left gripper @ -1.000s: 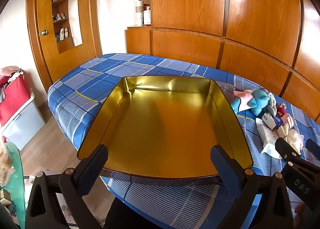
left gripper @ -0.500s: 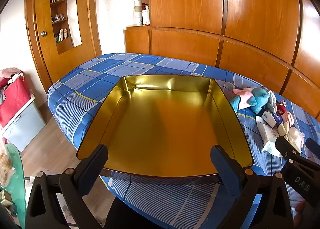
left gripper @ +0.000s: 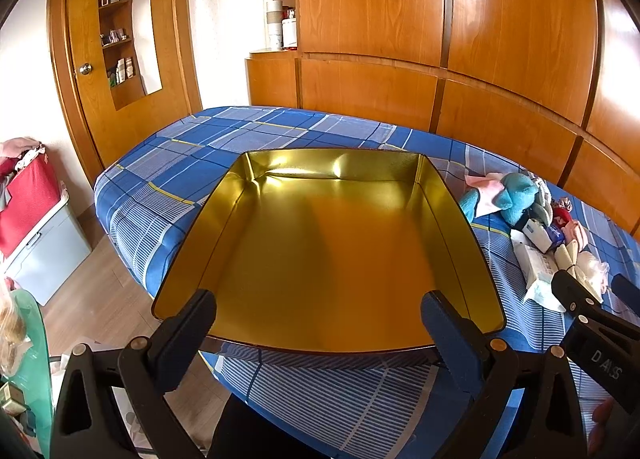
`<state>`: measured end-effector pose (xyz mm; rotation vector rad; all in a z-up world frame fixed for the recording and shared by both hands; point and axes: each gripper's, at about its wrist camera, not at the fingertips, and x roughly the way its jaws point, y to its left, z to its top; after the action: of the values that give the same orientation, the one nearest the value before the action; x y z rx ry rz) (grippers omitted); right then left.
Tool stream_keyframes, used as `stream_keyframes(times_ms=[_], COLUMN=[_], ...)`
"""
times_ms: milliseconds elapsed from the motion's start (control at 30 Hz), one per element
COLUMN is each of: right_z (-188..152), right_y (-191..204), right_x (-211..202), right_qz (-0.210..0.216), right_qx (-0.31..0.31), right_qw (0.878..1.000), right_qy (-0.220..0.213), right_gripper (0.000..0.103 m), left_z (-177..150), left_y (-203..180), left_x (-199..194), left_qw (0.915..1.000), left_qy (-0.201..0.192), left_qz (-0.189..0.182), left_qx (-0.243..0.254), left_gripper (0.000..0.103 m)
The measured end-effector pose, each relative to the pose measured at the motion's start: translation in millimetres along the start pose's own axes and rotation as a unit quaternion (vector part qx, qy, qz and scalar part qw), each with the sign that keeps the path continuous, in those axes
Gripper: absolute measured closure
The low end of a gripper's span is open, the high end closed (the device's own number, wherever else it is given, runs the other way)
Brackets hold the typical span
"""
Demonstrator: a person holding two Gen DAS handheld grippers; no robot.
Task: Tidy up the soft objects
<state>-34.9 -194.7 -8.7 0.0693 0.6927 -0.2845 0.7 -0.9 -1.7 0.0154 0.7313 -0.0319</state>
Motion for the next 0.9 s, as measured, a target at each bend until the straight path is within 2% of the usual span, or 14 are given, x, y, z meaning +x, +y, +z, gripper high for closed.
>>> stream_keyframes(times_ms=[433,667,900], right_z=[0.3,12.0,34.7], right_y=[-3.0,-36.9,-123.4], right_x=[0.7,3.9,21.3], right_qz=[0.001,-0.005,0.018], right_qx=[-0.001,0.008,0.065], right_qw=[1.000,1.000,0.997], right_qy=[0.001,-0.001,0.043], right_gripper=[0.002,0.002,0.002], left_z=[2.1,13.7,29.2], left_y=[-4.4,-30.6,-75.9], left_x=[-1.4,-6.4,-0.2], left_qw=[0.9999,0.9954,0.9840], left_qy=[0.001,-0.007,0.023], left_qz=[-0.006,-0.077,-0.141], left_qx=[0.011,0.056,0.106], left_gripper=[0.000,0.000,0.000])
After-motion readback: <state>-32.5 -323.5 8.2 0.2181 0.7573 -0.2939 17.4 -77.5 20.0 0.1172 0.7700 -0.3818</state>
